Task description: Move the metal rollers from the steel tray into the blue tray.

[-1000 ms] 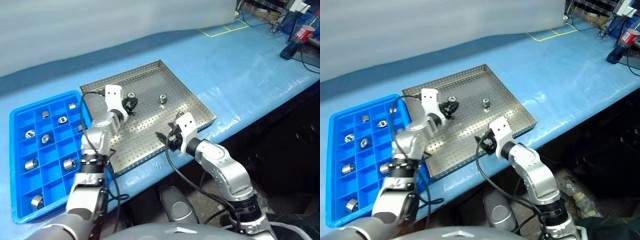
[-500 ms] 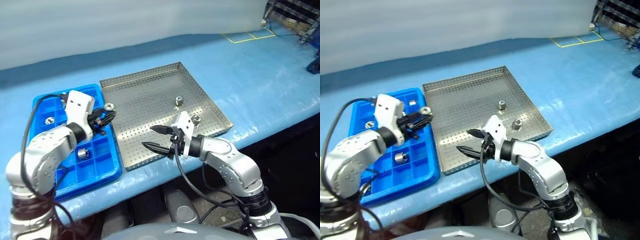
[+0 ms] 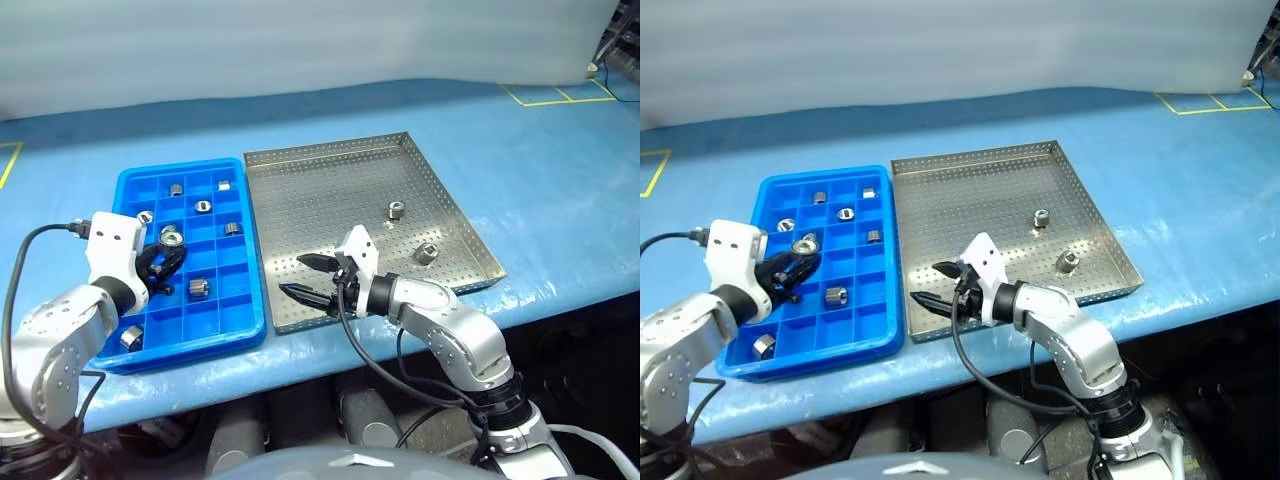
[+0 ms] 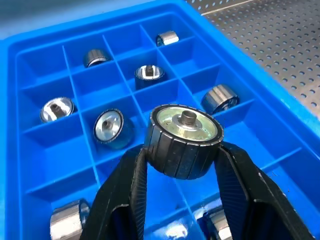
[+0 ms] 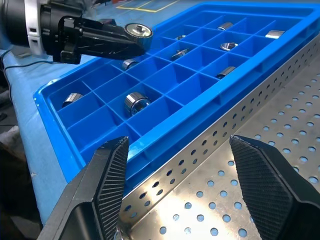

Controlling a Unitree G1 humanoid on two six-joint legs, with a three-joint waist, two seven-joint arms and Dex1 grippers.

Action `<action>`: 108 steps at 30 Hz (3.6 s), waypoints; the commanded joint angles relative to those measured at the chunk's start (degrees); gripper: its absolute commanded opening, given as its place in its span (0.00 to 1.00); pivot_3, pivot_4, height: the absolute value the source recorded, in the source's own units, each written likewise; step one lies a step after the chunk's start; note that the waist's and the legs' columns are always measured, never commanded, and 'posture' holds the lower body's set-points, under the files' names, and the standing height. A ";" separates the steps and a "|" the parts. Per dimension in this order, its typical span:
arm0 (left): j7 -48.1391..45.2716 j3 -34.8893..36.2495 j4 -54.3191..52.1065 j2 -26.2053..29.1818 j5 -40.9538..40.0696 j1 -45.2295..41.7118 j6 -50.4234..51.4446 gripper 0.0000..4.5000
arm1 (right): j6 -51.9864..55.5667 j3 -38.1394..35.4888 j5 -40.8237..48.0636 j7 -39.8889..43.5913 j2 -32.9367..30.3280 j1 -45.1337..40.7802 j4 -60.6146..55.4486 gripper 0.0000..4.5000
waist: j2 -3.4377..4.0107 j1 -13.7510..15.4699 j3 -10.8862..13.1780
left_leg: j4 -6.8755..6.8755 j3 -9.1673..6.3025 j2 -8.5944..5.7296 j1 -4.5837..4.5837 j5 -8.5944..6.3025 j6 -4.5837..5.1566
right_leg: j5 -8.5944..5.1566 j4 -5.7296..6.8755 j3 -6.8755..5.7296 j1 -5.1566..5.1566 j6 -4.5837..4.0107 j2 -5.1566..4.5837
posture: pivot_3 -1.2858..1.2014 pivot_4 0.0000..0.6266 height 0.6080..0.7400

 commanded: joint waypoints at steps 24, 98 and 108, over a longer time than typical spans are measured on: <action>-2.49 -3.58 2.90 1.94 2.42 3.21 -6.38 0.89 | 0.27 0.18 -1.68 -5.59 1.22 -1.06 -0.37 0.75 | -0.02 2.22 -0.01 | 0.01 -0.06 0.00 -0.04 0.00 0.00 | -0.03 -0.01 -0.43 0.01 -0.16 -0.27 | 0.46 0.24 1.00; -16.86 -29.41 29.35 -17.23 17.80 -29.79 -31.00 0.99 | 3.53 -16.58 -8.74 -17.85 -0.91 -11.94 13.39 0.75 | -0.06 -25.05 0.05 | 0.26 0.20 -0.58 0.54 -0.31 0.67 | 0.07 -0.06 0.51 0.92 1.78 -0.45 | 0.34 0.24 1.00; -11.68 -26.24 15.81 -14.10 16.04 -20.40 -25.29 0.99 | -0.18 -12.60 -11.02 -15.32 0.83 -17.87 24.86 0.75 | -0.02 -17.70 0.07 | 0.20 0.20 -0.58 0.43 -0.33 0.71 | 0.08 -0.13 0.54 0.78 1.75 -0.44 | 0.38 0.24 1.00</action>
